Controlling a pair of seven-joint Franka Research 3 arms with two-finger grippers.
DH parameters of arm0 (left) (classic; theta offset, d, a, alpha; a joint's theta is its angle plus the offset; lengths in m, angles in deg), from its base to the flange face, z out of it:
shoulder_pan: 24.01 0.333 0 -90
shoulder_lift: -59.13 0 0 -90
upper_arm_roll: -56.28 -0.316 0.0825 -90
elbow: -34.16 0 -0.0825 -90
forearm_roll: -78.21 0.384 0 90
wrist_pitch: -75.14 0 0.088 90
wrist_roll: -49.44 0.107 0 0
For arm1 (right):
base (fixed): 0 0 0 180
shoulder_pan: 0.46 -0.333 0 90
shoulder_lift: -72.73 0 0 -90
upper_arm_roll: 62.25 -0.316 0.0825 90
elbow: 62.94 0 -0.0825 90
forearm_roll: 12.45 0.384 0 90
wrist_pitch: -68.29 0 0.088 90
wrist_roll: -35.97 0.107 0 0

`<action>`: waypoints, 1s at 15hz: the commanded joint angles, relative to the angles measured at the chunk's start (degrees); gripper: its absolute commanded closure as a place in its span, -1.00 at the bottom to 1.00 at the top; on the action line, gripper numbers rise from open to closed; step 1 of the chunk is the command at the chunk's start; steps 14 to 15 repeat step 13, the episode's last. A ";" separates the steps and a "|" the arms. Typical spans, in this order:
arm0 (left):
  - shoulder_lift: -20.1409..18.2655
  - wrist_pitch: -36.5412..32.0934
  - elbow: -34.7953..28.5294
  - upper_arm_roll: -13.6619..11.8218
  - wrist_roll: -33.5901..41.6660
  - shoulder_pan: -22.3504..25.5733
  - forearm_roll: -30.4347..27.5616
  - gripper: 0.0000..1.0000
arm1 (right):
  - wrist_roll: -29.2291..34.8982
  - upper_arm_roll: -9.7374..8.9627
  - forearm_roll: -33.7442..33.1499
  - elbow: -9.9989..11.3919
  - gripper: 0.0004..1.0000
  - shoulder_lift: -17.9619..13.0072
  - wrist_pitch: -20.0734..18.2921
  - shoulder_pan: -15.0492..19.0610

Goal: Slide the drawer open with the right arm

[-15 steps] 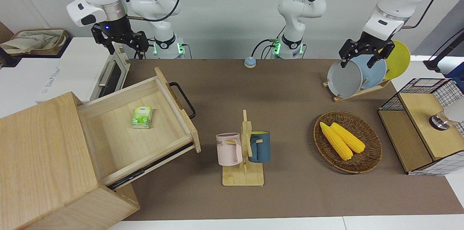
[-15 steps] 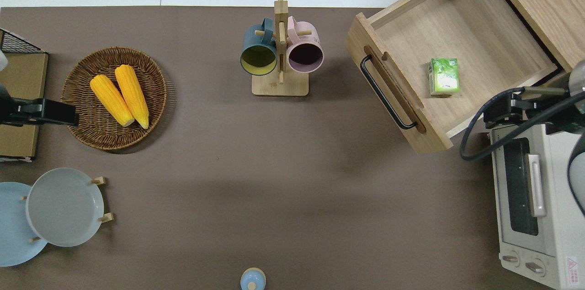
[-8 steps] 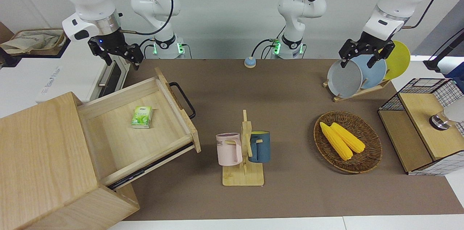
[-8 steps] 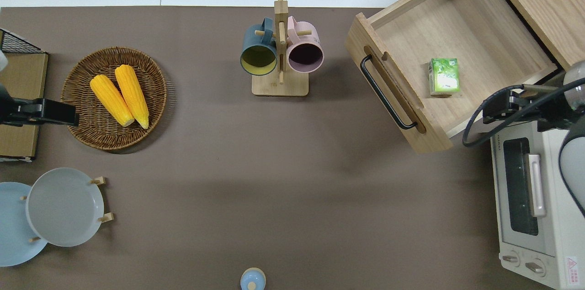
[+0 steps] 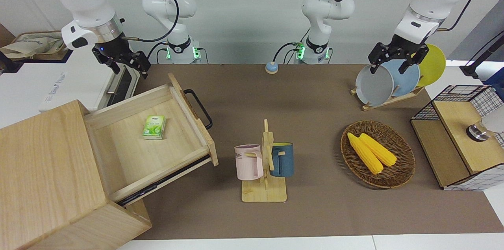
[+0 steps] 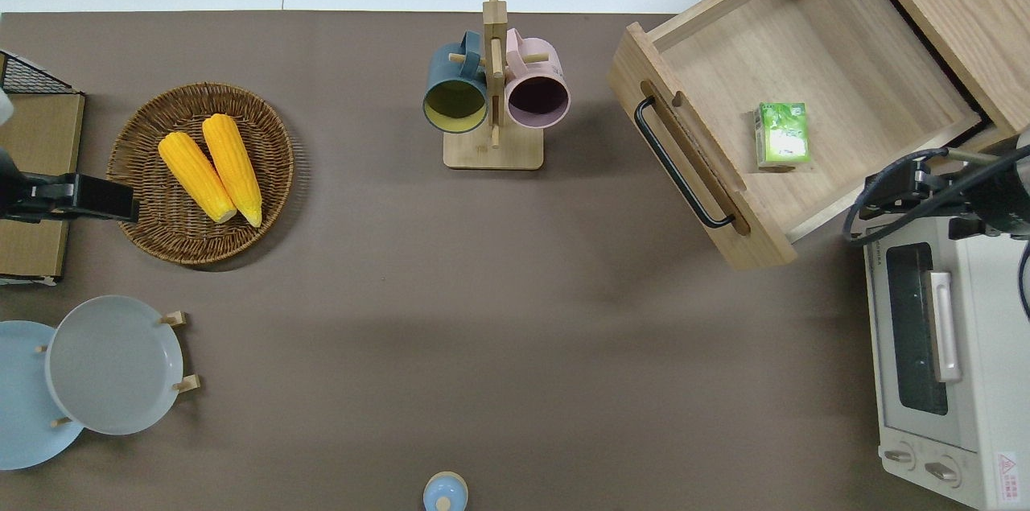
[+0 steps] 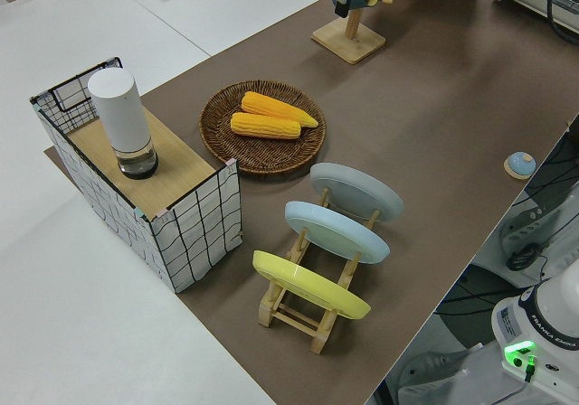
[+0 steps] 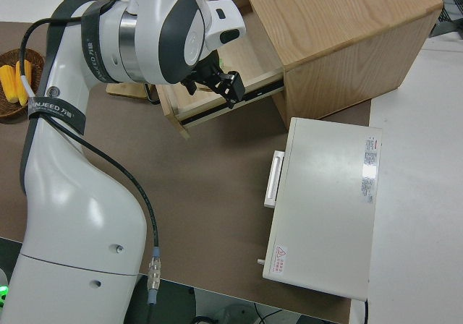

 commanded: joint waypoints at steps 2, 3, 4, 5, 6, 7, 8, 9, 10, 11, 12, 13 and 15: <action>0.69 0.06 1.12 -0.94 0.40 -0.99 0.78 -0.99 | -5.74 0.32 -0.26 2.12 -0.97 -1.57 1.41 -0.03; 0.69 0.06 1.12 -0.94 0.40 -0.99 0.78 -1.00 | -7.59 0.32 -0.26 2.12 -0.97 -1.57 1.41 0.05; 0.69 0.06 1.12 -0.94 0.40 -0.99 0.78 -1.00 | -7.87 0.32 -0.18 2.12 -0.97 -1.57 1.41 0.05; 0.69 0.06 1.12 -0.94 0.40 -0.99 0.78 -0.99 | -8.31 0.32 -0.26 2.12 -0.97 -1.48 1.41 0.05; 0.69 0.06 1.12 -0.94 0.40 -0.99 0.78 -1.00 | -9.27 0.32 -0.61 2.12 -0.97 -1.48 1.50 -0.03; 0.69 0.06 1.12 -0.94 0.40 -0.99 0.78 -0.99 | -10.41 0.23 -1.05 2.12 -0.97 -1.48 1.50 -0.12; 0.69 0.06 1.12 -0.94 0.40 -0.99 0.78 -1.00 | -10.77 0.23 -1.14 2.12 -0.97 -1.48 1.50 -0.12; 0.69 0.06 1.12 -0.94 0.40 -0.99 0.78 -0.99 | -10.95 0.23 -1.14 2.12 -0.97 -1.48 1.50 -0.12; 0.69 0.06 1.12 -0.94 0.40 -0.99 0.87 -0.99 | -10.95 0.23 -1.14 2.12 -0.97 -1.48 1.41 -0.12; 0.69 0.06 1.12 -0.94 0.40 -0.99 0.78 -1.00 | -10.86 0.06 -1.14 2.12 -0.97 -1.39 1.24 -0.12; 0.69 0.06 1.12 -0.94 0.40 -0.99 0.78 -0.99 | -10.78 -0.12 -1.14 2.12 -0.97 -1.31 1.15 -0.04; 0.69 0.06 1.12 -0.94 0.40 -0.99 0.87 -1.00 | -10.77 -0.12 -1.14 2.03 -0.97 -1.22 1.15 -0.12; 0.69 0.06 1.12 -0.94 0.40 -0.99 0.87 -1.00 | -10.77 -0.12 -1.14 2.03 -0.97 -1.22 1.15 -0.12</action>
